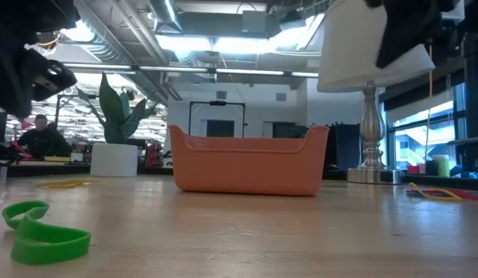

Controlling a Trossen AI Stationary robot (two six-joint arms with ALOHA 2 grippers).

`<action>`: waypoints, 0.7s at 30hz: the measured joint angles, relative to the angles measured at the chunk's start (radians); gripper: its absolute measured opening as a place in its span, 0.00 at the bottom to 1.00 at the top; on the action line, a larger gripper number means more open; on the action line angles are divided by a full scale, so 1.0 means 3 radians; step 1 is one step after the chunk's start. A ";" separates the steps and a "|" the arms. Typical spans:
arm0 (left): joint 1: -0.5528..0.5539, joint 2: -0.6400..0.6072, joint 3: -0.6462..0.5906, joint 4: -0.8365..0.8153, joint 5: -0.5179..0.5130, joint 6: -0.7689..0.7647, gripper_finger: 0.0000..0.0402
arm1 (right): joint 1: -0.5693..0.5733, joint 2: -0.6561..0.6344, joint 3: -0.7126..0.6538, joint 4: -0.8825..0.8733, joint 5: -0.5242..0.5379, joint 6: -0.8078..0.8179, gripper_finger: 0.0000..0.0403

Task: Pick and place rubber bands into bin
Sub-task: Put the yellow rubber band into the orange bin

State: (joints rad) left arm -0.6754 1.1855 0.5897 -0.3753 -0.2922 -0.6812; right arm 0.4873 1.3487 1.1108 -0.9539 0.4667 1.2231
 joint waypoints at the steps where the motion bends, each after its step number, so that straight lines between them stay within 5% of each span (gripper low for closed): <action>1: 0.0032 -0.0127 -0.0085 0.0057 -0.0001 0.0090 0.00 | -0.0061 0.0089 0.0103 -0.0221 -0.0116 0.0112 0.00; 8: 0.0261 -0.0933 -0.0362 0.0187 -0.0001 0.0613 0.00 | -0.0439 0.0483 0.0181 -0.1064 -0.0768 0.1069 0.01; 21: 0.0451 -0.1622 -0.0369 0.0190 -0.0642 0.1076 0.00 | -0.0837 0.0472 -0.0740 -0.0096 -0.0837 0.1670 0.20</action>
State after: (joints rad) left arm -0.5399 0.6988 0.4789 -0.3184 -0.4848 -0.3585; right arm 0.2362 1.4902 0.8887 -0.9826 0.2156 1.7241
